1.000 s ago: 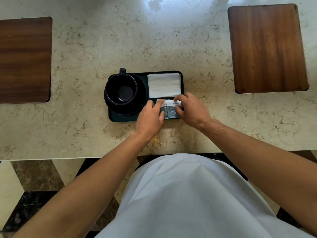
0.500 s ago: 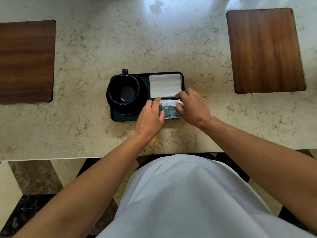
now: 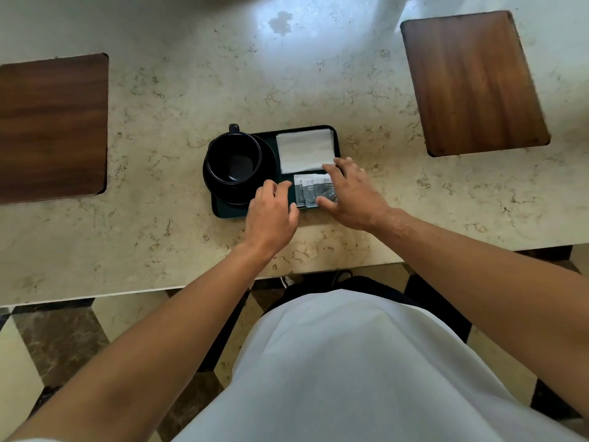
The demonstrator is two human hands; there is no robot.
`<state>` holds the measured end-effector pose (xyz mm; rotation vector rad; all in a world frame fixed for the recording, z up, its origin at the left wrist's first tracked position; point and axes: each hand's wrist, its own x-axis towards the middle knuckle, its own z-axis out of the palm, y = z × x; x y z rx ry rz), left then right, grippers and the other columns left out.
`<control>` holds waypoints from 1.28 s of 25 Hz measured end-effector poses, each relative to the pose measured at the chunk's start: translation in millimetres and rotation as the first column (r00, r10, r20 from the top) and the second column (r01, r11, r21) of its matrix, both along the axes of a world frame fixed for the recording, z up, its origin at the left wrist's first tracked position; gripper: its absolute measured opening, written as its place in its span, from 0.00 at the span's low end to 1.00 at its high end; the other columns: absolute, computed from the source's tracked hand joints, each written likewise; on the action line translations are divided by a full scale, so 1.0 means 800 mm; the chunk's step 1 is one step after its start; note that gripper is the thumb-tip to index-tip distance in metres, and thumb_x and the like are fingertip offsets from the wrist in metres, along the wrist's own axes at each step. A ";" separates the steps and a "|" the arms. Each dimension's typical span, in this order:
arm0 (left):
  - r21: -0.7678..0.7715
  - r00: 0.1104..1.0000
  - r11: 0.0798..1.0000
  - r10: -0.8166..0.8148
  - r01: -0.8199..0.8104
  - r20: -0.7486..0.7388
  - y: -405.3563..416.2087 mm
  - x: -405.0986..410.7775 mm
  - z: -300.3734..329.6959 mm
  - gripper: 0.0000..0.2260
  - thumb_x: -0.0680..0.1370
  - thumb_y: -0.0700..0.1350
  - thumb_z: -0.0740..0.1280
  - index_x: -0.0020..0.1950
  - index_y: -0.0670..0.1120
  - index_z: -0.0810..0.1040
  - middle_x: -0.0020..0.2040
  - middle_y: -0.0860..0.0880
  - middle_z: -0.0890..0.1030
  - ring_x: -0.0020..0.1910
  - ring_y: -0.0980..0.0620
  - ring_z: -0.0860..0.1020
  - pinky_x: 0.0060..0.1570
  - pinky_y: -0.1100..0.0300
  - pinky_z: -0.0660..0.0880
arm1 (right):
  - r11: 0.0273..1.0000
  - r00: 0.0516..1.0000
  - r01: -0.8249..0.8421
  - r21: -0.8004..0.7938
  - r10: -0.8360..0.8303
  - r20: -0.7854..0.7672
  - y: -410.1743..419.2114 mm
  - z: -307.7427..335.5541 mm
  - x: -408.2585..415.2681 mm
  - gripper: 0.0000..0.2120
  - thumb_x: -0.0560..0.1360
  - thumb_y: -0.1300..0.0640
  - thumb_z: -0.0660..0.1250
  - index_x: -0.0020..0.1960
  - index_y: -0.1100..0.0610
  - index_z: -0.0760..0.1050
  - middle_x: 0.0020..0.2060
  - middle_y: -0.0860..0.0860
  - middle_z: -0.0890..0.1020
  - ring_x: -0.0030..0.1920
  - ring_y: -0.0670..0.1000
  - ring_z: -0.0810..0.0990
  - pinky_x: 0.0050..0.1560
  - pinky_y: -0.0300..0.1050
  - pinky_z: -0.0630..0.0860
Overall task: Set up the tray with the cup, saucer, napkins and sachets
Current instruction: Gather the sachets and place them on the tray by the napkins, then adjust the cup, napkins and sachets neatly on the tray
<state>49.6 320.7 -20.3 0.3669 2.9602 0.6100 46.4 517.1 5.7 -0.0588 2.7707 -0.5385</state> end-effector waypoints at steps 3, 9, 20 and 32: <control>-0.042 1.000 0.999 0.025 -0.026 -0.006 -0.004 0.008 0.005 0.21 0.79 0.48 0.67 0.72 0.44 0.72 0.62 0.44 0.77 0.58 0.45 0.77 0.57 0.48 0.79 | 1.000 0.999 -0.027 0.015 0.026 0.045 0.001 -0.002 0.007 0.39 0.78 0.38 0.64 0.81 0.53 0.54 0.81 0.58 0.54 0.81 0.60 0.48 0.79 0.62 0.49; -0.146 0.993 0.985 0.106 -0.097 0.056 -0.015 0.029 0.020 0.22 0.81 0.48 0.64 0.75 0.44 0.70 0.66 0.43 0.75 0.62 0.44 0.75 0.62 0.48 0.76 | 0.995 0.991 -0.097 0.036 0.093 0.100 0.003 0.008 0.020 0.40 0.79 0.37 0.62 0.82 0.52 0.49 0.82 0.57 0.48 0.81 0.60 0.44 0.80 0.62 0.47; -0.041 0.963 0.963 0.267 -0.268 -0.019 -0.068 0.027 0.044 0.16 0.80 0.48 0.65 0.66 0.43 0.75 0.61 0.44 0.77 0.59 0.45 0.77 0.58 0.52 0.77 | 0.981 0.983 -0.185 -0.064 0.185 -0.001 -0.036 0.031 0.008 0.33 0.81 0.44 0.62 0.80 0.56 0.56 0.80 0.58 0.56 0.81 0.59 0.51 0.80 0.58 0.52; 0.170 0.979 0.965 0.187 -0.199 0.083 -0.143 -0.062 0.034 0.44 0.69 0.65 0.75 0.77 0.45 0.63 0.70 0.47 0.72 0.69 0.48 0.70 0.68 0.54 0.72 | 0.932 0.986 0.169 -0.321 -0.156 0.065 -0.153 0.053 -0.105 0.22 0.84 0.54 0.54 0.77 0.57 0.64 0.71 0.57 0.72 0.71 0.56 0.70 0.71 0.48 0.66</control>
